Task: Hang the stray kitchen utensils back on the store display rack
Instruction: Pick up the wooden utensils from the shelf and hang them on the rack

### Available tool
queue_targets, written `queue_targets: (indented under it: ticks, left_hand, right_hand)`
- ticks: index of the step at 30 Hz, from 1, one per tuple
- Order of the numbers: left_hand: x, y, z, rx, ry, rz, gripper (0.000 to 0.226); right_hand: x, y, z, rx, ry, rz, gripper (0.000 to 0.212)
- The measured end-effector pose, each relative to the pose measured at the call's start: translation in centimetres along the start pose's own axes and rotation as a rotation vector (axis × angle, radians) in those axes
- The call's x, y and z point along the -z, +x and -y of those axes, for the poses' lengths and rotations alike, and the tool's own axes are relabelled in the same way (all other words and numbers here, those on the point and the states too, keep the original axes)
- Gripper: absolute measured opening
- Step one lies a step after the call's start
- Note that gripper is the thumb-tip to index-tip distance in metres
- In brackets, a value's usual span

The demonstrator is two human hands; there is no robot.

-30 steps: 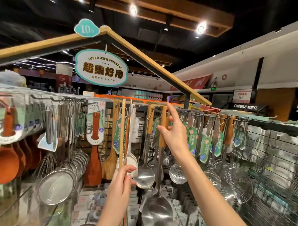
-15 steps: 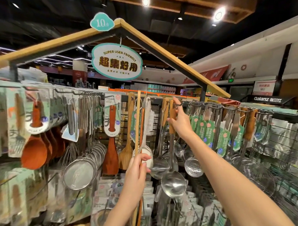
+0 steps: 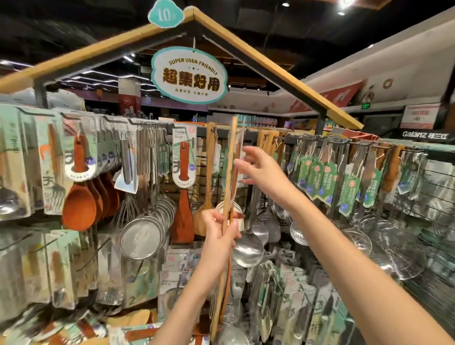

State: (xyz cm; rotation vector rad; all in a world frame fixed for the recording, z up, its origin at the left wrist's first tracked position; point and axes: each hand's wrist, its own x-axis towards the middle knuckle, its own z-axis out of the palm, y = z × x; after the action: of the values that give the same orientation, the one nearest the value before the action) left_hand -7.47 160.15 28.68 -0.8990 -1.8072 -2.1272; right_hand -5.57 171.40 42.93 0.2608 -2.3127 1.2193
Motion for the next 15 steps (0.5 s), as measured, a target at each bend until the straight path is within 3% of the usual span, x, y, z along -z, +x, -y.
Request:
queue_targets:
  ticks: [4, 7, 10, 15]
  left_hand:
    - [0.3, 0.0, 0.3, 0.019, -0.005, -0.024, 0.027]
    - [0.2, -0.2, 0.3, 0.012, 0.014, -0.015, 0.025]
    - [0.0, -0.5, 0.6, 0.010, 0.057, -0.013, 0.020]
    - [0.0, -0.5, 1.0, 0.014, 0.079, 0.004, 0.019]
  right_hand:
    - [-1.3, 0.6, 1.1, -0.044, 0.139, -0.121, 0.039]
    - [-1.5, 0.8, 1.1, -0.022, 0.055, -0.189, 0.042]
    - [-1.5, 0.9, 0.9, -0.048, -0.018, -0.191, 0.050]
    - [-1.5, 1.1, 0.6, -0.092, 0.011, -0.159, 0.041]
